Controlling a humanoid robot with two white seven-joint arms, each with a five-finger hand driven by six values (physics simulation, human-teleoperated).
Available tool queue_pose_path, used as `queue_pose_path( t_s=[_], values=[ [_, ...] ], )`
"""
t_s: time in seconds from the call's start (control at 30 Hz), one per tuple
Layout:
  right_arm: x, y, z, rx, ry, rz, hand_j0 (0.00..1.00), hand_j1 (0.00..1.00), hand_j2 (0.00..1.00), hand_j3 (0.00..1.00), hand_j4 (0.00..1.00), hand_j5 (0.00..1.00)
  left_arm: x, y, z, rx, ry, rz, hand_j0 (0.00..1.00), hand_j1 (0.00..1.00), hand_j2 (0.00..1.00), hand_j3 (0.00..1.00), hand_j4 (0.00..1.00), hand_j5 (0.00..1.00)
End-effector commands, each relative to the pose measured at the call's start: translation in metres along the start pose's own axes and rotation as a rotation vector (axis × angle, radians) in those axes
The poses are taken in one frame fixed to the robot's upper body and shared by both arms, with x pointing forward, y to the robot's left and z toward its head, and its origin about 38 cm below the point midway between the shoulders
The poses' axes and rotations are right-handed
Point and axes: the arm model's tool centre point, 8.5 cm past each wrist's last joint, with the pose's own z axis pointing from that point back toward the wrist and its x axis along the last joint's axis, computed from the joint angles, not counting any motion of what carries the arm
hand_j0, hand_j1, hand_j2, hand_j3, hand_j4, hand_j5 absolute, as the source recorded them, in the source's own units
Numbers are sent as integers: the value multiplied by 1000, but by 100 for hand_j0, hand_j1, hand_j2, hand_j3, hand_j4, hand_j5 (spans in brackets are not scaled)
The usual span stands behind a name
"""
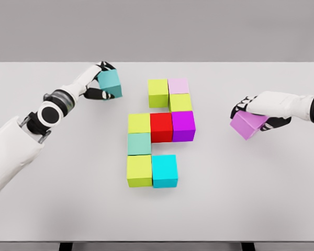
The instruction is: Assemble the squares on the desktop into the number 2
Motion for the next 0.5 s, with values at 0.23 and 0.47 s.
queue_pose_path(
  t_s=[0.23, 0.47],
  values=[
    [48, -5, 12, 1, -246, 201, 48, 48, 48, 48, 48, 48, 11, -21, -15, -46, -16, -18, 40, 40, 40, 40, 40, 40],
    [57, 1, 8, 13, -320, 235, 47, 47, 47, 47, 47, 47, 21, -29, -22, -60, -28, -24, 40, 40, 40, 40, 40, 40]
  ],
)
